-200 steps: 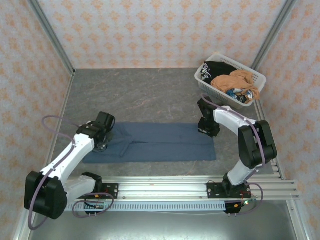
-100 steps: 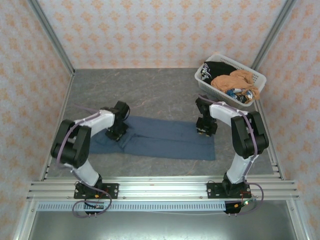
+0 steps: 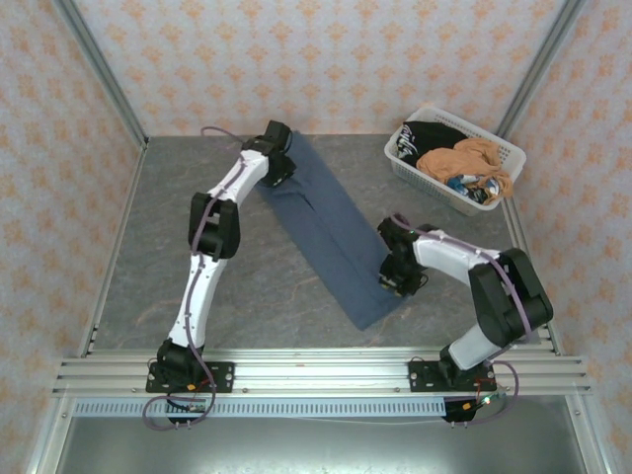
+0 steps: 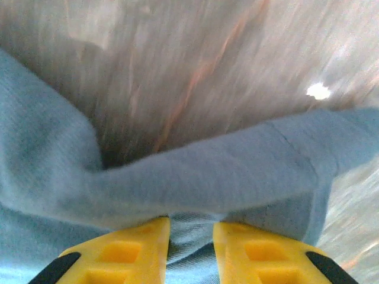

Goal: Fold and stack the t-shirts

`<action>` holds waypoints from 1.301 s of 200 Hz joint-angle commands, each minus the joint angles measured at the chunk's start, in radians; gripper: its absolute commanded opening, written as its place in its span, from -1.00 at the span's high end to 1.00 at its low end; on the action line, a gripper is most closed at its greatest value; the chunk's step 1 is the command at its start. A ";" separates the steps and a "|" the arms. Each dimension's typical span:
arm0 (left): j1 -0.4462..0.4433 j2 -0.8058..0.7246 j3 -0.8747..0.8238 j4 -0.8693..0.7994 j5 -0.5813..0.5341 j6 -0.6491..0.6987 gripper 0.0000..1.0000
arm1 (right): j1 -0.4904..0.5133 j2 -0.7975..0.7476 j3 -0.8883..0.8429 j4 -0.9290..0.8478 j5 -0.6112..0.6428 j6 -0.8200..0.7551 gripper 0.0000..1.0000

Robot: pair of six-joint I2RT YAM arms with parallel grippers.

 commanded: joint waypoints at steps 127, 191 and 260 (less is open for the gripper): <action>-0.056 -0.397 -0.129 -0.076 -0.046 0.053 -0.07 | 0.102 -0.104 0.238 -0.169 0.047 0.130 0.12; -0.333 -1.055 -1.319 -0.018 0.318 -0.125 -0.09 | -0.051 -0.191 0.196 -0.227 -0.096 -0.333 -0.04; -0.560 -1.207 -1.711 0.326 0.420 -0.467 -0.36 | -0.060 -0.168 0.093 -0.176 -0.193 -0.383 -0.06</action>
